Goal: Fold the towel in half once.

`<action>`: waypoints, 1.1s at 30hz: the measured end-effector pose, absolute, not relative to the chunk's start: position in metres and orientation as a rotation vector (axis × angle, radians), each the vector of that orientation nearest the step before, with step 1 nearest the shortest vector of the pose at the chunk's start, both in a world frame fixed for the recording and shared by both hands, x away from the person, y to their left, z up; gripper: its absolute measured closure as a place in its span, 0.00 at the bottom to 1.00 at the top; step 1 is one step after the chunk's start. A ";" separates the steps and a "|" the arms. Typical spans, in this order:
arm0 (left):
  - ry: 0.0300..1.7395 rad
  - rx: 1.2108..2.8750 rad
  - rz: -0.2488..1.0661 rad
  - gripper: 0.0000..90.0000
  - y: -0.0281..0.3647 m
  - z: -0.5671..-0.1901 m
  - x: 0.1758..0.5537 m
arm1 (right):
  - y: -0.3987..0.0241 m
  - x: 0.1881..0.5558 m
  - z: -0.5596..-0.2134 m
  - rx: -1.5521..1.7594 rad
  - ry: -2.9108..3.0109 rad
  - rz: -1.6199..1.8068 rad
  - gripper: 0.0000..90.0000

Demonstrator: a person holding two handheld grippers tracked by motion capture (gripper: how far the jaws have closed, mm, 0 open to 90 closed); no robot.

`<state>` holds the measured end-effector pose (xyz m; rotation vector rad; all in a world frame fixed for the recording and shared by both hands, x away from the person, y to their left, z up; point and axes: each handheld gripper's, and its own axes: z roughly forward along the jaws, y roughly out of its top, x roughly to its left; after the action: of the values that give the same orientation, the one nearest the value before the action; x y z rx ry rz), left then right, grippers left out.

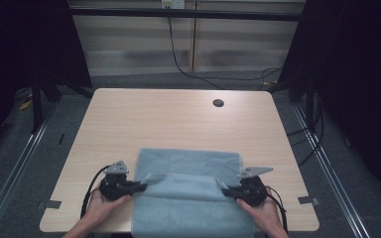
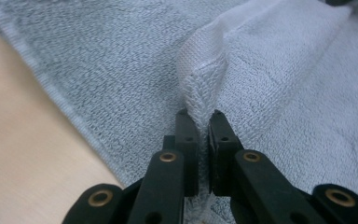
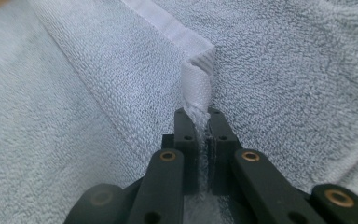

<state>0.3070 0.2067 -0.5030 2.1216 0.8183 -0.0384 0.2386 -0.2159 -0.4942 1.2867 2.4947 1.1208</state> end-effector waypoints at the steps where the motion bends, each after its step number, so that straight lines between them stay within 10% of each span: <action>1: 0.834 2.117 -0.030 0.95 0.206 -0.503 0.318 | -0.214 0.247 -0.493 1.282 2.501 1.094 0.95; 20: 1.076 2.017 0.178 0.95 0.206 -0.507 0.435 | -0.195 0.399 -0.502 1.422 2.338 1.111 0.95; 33: 1.144 2.007 0.238 0.95 0.199 -0.503 0.459 | -0.189 0.430 -0.503 1.504 2.219 1.090 0.95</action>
<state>0.4594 0.1992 -0.5032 2.0071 1.1445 0.2383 0.4295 -0.1890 -0.5030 1.5045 2.2194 1.0901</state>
